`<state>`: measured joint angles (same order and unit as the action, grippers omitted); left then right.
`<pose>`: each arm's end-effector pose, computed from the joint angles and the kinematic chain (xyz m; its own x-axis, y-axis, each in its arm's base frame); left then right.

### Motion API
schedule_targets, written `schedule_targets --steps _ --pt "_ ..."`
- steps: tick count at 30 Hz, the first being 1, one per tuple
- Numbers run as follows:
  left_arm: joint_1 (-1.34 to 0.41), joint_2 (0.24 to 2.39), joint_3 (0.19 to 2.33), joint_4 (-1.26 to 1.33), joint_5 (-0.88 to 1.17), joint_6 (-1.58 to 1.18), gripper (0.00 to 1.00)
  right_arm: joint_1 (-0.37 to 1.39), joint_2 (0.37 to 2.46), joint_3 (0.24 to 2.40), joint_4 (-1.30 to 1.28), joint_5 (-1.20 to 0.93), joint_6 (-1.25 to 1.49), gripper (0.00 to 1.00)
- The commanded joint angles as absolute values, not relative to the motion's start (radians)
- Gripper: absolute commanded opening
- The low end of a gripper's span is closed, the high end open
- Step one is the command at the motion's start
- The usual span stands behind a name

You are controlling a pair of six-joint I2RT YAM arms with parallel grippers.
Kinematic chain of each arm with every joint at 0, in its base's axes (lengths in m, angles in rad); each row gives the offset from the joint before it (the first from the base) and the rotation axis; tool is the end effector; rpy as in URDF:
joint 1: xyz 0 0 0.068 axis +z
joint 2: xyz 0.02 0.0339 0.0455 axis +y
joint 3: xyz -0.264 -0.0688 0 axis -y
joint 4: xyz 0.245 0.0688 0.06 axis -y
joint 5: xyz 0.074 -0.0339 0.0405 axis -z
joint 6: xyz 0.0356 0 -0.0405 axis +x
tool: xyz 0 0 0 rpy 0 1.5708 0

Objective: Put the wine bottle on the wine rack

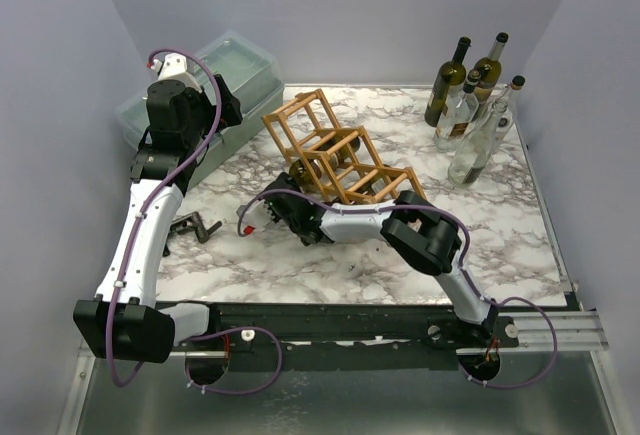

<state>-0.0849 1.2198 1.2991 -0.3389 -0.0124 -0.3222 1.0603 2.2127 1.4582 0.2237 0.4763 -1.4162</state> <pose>0.2737 -0.0228 0.4125 -0.2657 -0.2952 -0.9178 -0.0119 0.9529 -0.3030 0.2531 0.4185 0.1474 0.5372 -0.8379 0.0965 -0.3340 -0.3164 -0.8879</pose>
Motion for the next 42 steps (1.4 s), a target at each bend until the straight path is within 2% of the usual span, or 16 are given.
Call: schedule_targets --steps 1,8,16,18,19,20,28,34,38,42 --pt "-0.079 1.212 1.303 -0.336 -0.001 -0.328 0.98 1.041 2.185 1.428 0.248 0.473 -1.418 0.39" --pt "-0.078 1.216 1.302 -0.336 -0.002 -0.333 0.99 1.028 2.176 1.421 0.237 0.45 -1.371 0.47" --pt "-0.078 1.219 1.304 -0.336 0.024 -0.336 0.98 1.037 2.092 1.435 0.123 0.396 -1.213 0.65" --pt "-0.078 1.216 1.304 -0.336 0.033 -0.337 0.99 1.043 2.067 1.442 0.093 0.377 -1.176 0.72" --pt "-0.078 1.214 1.304 -0.337 0.029 -0.337 0.98 1.048 2.059 1.454 0.058 0.369 -1.148 0.88" --pt "-0.078 1.215 1.304 -0.336 0.023 -0.337 0.98 1.054 2.051 1.463 0.034 0.365 -1.121 0.99" --pt "-0.078 1.229 1.302 -0.335 0.027 -0.339 0.99 1.101 1.933 1.429 -0.052 0.269 -0.963 1.0" --pt "-0.079 1.222 1.302 -0.336 0.026 -0.338 0.98 1.101 1.843 1.444 -0.009 0.263 -0.698 1.0" --pt "-0.078 1.221 1.299 -0.335 0.008 -0.329 0.98 1.095 1.853 1.547 -0.03 0.354 -0.47 1.0" --pt "-0.078 1.221 1.299 -0.335 0.009 -0.328 0.98 1.09 1.914 1.737 -0.193 0.462 -0.302 1.0"
